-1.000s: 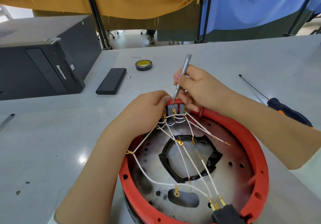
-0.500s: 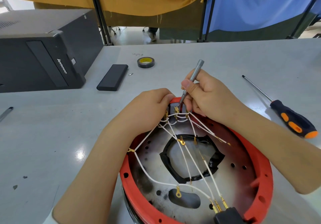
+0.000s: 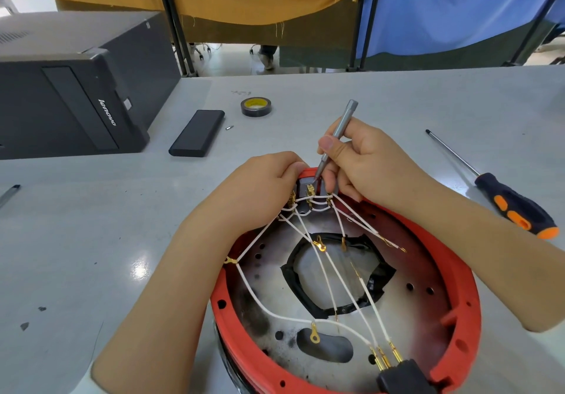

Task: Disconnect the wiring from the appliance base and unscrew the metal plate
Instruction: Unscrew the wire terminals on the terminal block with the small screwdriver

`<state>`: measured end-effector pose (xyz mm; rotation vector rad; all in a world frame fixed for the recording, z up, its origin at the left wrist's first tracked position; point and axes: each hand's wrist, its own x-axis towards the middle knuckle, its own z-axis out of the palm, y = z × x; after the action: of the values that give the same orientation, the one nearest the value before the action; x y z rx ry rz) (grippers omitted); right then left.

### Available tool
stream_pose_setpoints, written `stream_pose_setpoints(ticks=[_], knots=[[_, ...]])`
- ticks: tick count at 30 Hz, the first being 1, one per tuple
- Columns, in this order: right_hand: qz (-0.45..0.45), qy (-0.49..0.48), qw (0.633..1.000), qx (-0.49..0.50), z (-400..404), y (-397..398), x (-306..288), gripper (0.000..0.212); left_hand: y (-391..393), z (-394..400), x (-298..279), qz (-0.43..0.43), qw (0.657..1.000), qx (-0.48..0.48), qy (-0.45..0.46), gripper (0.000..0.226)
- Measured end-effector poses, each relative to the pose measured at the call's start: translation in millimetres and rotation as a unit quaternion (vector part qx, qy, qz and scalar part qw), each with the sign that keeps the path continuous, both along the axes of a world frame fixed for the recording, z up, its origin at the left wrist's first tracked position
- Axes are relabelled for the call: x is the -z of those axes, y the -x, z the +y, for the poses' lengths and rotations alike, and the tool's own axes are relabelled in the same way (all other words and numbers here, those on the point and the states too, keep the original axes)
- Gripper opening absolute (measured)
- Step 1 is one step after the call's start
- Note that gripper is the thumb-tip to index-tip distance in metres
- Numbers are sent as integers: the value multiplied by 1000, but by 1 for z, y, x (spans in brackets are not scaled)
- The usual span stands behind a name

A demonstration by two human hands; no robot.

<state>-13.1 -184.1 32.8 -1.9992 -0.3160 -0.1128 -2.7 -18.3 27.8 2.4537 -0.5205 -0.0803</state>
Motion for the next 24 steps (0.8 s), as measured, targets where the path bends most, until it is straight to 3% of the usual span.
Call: stream_pose_setpoints(ticks=[8, 16, 24], knots=[[91, 43, 995, -19, 4, -17, -8, 21, 0, 0, 0, 6, 1000, -5, 0, 27], [124, 82, 989, -29, 7, -24, -13, 24, 1, -1, -1, 8, 1000, -6, 1, 30], [-6, 44, 999, 17, 5, -6, 1, 18, 1, 0, 0, 8, 1000, -2, 6, 28]])
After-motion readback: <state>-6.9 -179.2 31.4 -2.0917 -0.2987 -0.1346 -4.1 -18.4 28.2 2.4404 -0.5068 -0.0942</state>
